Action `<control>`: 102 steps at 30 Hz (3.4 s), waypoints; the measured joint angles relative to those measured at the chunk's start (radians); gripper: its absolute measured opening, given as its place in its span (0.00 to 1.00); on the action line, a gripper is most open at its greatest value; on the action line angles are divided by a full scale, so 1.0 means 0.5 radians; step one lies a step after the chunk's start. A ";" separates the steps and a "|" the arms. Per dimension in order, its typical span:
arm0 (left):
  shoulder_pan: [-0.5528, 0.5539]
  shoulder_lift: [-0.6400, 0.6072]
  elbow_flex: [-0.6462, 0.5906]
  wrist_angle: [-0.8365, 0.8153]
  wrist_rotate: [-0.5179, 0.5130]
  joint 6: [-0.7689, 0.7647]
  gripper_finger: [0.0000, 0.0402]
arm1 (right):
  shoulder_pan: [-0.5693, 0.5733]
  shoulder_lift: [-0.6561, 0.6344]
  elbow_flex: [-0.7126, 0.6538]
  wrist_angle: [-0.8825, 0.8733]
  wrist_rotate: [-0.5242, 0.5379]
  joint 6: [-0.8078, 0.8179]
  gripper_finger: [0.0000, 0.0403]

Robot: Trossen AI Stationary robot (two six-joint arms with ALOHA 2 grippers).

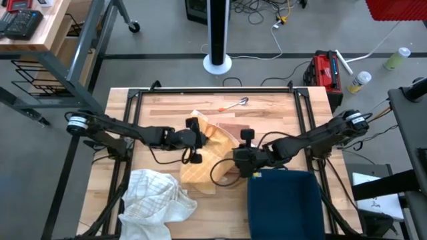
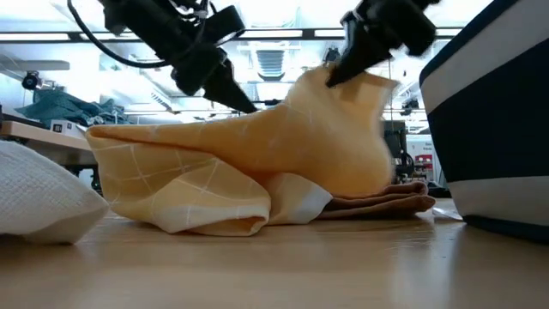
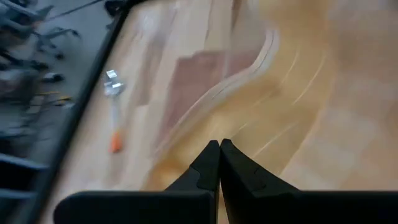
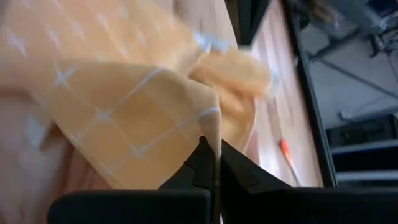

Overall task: Fold towel
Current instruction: Fold the yellow towel

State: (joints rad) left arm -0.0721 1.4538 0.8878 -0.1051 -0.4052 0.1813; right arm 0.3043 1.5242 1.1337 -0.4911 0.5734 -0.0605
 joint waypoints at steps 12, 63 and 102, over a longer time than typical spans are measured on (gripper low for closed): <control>0.299 -0.003 -0.234 -0.164 0.554 0.138 0.01 | -0.033 -0.026 0.039 -0.010 0.051 -0.080 0.00; -0.105 -0.760 0.568 -1.202 -0.692 0.044 0.00 | -0.091 -0.311 0.656 -0.900 0.857 0.025 0.00; 0.054 0.665 0.003 -0.138 0.603 0.018 0.02 | 0.031 0.015 0.348 -0.826 -0.369 0.256 0.00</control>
State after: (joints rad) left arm -0.0451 1.7861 0.8894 -0.1743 -0.1038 0.1902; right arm 0.3199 1.5315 1.3075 -0.9040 0.3888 0.0676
